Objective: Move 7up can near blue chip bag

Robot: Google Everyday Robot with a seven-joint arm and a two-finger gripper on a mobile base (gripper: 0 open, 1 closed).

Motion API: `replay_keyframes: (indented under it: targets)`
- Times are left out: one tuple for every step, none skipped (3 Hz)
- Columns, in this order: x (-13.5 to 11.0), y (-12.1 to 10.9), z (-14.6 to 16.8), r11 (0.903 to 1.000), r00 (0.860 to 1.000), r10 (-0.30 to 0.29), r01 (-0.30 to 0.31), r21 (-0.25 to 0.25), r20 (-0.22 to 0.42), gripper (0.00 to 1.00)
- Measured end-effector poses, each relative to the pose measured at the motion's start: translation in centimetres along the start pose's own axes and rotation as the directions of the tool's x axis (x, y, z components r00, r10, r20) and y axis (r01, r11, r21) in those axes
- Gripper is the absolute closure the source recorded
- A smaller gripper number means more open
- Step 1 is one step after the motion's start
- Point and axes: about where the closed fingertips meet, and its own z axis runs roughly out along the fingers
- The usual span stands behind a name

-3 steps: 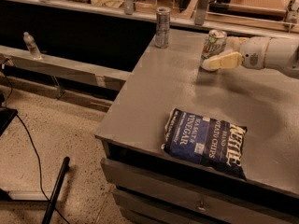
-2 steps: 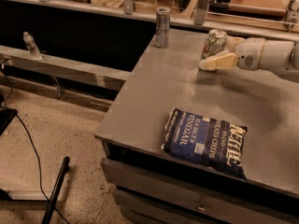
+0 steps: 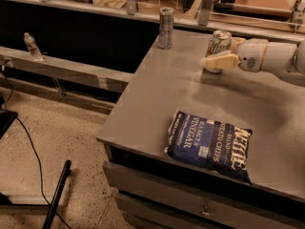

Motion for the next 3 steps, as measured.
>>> replay_keyframes:
  targets:
    - [0.0, 0.1, 0.3, 1.0, 1.0, 0.0, 0.0, -0.005, 0.001, 0.41]
    - [-0.1, 0.2, 0.5, 0.9997, 1.0, 0.013, -0.013, -0.019, 0.002, 0.65]
    - [-1.3, 0.1, 0.1, 0.9986, 0.999, 0.037, -0.036, -0.038, 0.011, 0.88]
